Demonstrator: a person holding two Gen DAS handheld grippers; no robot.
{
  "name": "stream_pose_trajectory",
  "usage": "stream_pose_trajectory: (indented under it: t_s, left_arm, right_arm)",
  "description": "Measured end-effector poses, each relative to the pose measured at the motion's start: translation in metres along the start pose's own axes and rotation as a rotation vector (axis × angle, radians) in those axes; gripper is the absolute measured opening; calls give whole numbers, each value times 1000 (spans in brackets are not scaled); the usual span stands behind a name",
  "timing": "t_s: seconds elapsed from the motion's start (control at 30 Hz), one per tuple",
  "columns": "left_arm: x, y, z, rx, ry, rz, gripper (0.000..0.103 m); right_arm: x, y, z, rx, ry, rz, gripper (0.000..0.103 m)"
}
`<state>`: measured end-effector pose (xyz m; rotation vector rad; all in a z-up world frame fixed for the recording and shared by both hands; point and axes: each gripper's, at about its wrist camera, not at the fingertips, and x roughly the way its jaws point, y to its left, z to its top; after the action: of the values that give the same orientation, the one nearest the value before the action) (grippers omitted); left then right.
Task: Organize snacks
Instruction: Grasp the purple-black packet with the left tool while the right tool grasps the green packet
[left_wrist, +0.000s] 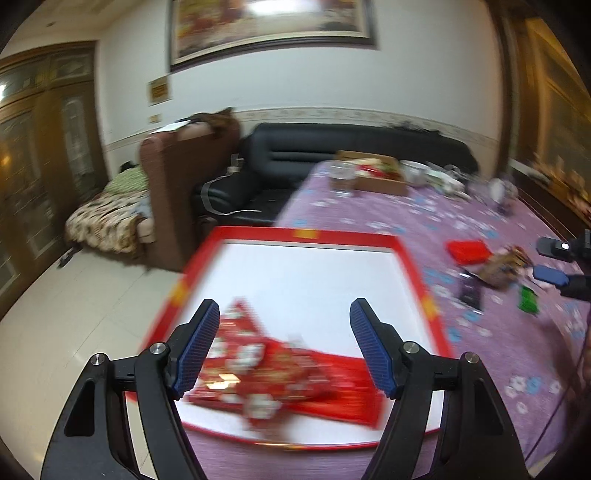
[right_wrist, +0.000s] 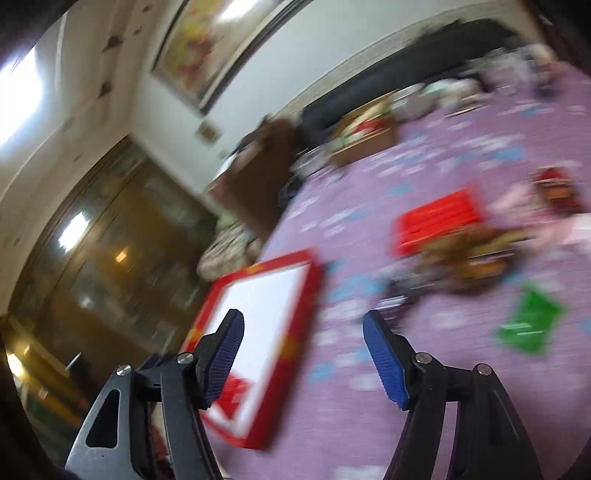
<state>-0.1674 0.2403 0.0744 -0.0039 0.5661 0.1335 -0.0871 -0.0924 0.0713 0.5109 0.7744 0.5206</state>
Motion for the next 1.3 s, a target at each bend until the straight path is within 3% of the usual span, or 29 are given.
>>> stream_pose_trajectory:
  t_s: [0.13, 0.3, 0.47, 0.67, 0.7, 0.83, 0.9, 1.0, 1.07, 1.3]
  left_arm:
    - [1, -46, 5, 84, 12, -83, 76]
    - [8, -97, 10, 180, 36, -150, 77]
    - [14, -130, 7, 233, 67, -159, 77]
    - [23, -147, 10, 272, 100, -147, 77]
    - [25, -149, 12, 282, 102, -145, 77]
    - [38, -152, 20, 306, 140, -154, 77]
    - [47, -156, 24, 320, 161, -157, 77]
    - [60, -164, 29, 335, 187, -162, 77]
    - [65, -170, 31, 332, 203, -188, 77]
    - [97, -196, 29, 333, 282, -226, 77]
  right_arm:
    - [-24, -40, 4, 48, -22, -134, 70]
    - [-24, -68, -1, 81, 17, -232, 70]
    - [-1, -80, -4, 42, 98, -334, 70]
    - [23, -70, 1, -35, 129, -434, 68]
    - [28, -67, 2, -59, 129, -460, 66]
    - [37, -59, -1, -162, 127, -536, 38]
    - [39, -55, -6, -242, 117, -576, 31]
    - [32, -65, -4, -221, 88, -536, 21]
    - [24, -76, 1, -184, 84, -453, 19]
    - [-13, -128, 18, 97, 30, -204, 16]
